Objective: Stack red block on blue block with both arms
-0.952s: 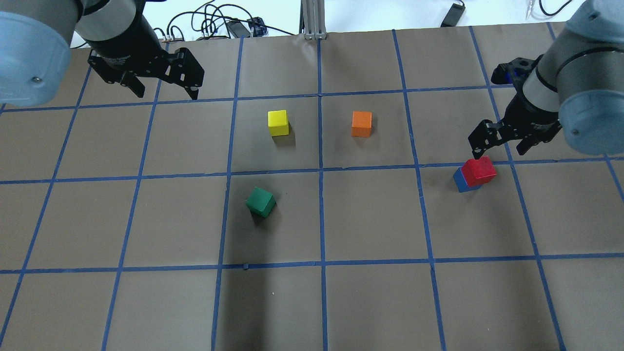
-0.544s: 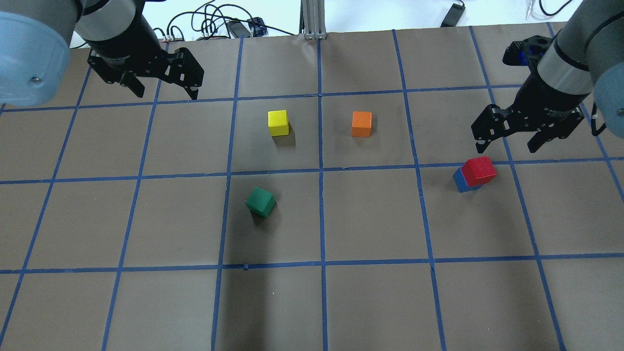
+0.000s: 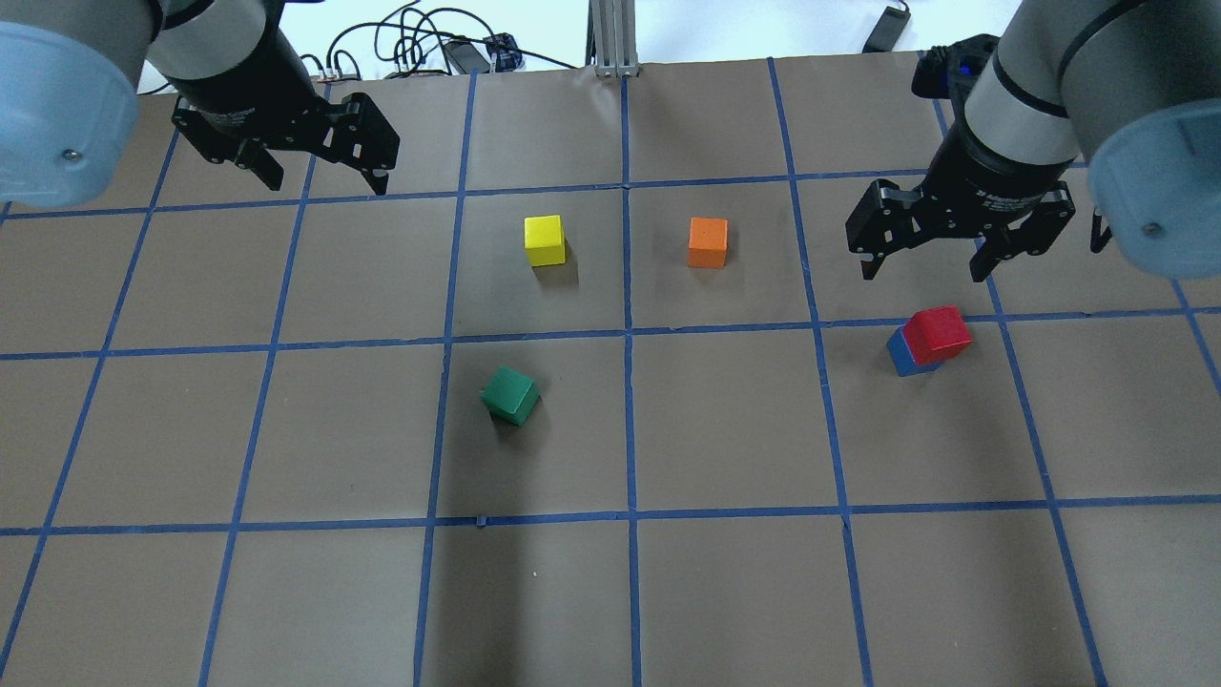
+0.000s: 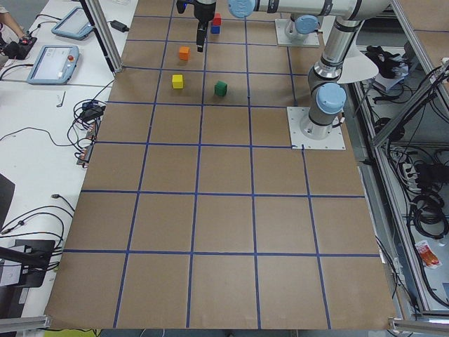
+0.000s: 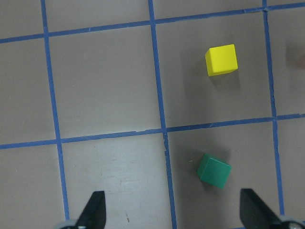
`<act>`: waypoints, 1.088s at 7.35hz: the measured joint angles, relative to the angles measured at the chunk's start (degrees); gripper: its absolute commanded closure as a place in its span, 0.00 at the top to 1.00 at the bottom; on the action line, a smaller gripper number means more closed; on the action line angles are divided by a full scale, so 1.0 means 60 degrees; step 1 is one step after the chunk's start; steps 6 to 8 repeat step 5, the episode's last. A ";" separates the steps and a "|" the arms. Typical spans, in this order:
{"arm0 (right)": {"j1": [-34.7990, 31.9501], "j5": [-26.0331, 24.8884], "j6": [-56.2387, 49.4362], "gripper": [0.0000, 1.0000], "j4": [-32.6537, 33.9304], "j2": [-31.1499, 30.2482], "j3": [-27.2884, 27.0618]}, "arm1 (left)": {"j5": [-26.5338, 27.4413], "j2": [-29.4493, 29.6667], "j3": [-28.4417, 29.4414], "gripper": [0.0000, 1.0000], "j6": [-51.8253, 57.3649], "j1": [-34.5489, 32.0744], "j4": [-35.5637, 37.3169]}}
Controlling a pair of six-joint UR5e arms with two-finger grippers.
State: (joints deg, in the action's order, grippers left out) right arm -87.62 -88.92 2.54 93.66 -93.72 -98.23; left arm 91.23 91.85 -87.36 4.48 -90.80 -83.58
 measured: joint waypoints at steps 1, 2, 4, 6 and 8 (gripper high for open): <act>-0.0067 0.0035 0.0175 1.00 -0.0028 0.0044 0.0135 | 0.0000 0.0000 -0.0002 1.00 0.0000 0.0001 0.0000; -0.0092 0.0039 0.0248 1.00 -0.0109 0.0016 0.0218 | 0.0000 0.0000 -0.0004 1.00 0.0000 0.0001 0.0000; -0.0102 -0.0039 0.0288 1.00 -0.0671 -0.0099 0.0509 | 0.0000 0.0000 -0.0003 1.00 0.0000 0.0001 0.0003; -0.0104 -0.0059 0.0292 1.00 -0.1019 -0.0123 0.0725 | 0.0000 0.0000 0.0000 1.00 0.0000 0.0001 0.0006; -0.0104 -0.0059 0.0292 1.00 -0.1019 -0.0123 0.0725 | 0.0000 0.0000 0.0000 1.00 0.0000 0.0001 0.0006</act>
